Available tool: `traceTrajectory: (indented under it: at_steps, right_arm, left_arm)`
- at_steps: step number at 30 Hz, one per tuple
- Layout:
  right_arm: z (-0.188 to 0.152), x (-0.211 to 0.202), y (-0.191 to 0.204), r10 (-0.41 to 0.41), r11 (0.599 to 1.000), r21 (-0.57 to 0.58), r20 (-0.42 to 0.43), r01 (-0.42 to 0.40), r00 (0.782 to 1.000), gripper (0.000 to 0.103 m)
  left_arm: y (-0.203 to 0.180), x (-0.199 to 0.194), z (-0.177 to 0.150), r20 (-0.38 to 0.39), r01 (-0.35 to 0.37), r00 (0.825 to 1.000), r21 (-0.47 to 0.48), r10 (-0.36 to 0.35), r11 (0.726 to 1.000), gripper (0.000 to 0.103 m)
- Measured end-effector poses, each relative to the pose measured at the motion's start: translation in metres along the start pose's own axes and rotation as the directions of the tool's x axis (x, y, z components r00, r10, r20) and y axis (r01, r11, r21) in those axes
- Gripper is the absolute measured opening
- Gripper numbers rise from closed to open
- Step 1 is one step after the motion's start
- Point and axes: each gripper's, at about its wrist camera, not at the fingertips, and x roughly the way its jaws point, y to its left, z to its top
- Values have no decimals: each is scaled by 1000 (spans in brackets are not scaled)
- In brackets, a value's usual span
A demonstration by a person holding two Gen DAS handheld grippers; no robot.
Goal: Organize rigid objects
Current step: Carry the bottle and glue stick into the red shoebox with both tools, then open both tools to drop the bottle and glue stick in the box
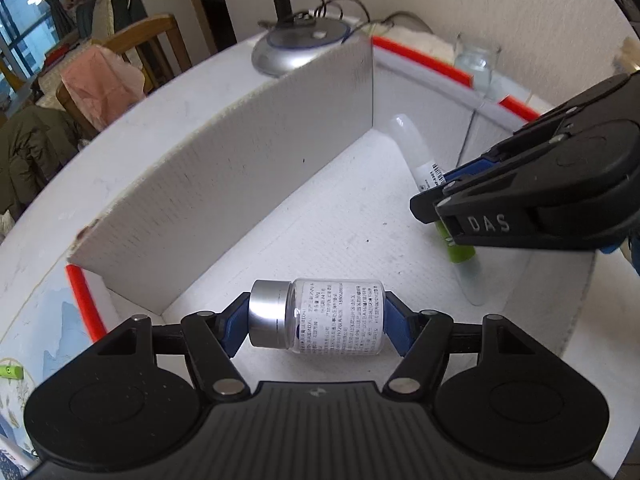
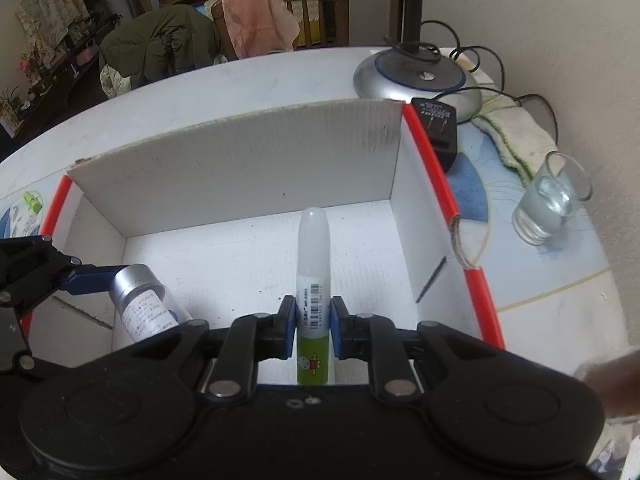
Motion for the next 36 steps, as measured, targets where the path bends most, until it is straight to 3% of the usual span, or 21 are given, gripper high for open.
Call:
traceTrajectory:
  at_steps: [13,22,36]
  right_arm:
    - [-4,21,-9,11,1000,29,-93,-8,996,17]
    - [-7,16,-12,30,999,47,-92,-25,995,19]
    - [-7,-7,-8,40,998,59,-30,-38,999,37]
  left_arm:
    - [0,27,9,-114,23,993,15,-21,1000,68]
    - [-1,34,9,-166,35,986,24,-31,999,68]
    - [0,-4,-2,-66,29,997,22,-27,999,73]
